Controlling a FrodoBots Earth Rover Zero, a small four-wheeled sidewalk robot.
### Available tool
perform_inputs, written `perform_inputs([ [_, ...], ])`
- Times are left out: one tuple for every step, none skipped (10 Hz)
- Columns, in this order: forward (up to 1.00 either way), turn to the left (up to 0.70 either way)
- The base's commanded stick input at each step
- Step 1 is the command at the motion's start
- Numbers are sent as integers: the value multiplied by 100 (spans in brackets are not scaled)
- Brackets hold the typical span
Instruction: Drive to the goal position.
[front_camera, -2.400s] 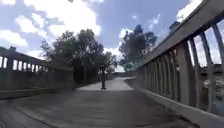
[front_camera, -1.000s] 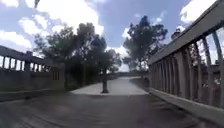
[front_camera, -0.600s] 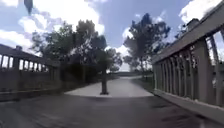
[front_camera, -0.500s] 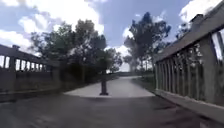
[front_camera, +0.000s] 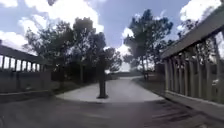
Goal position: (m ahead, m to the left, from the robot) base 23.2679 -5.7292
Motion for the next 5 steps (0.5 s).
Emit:
perform_inputs([
  [85,0],
  [85,0],
  [85,0],
  [85,0],
  [85,-13],
])
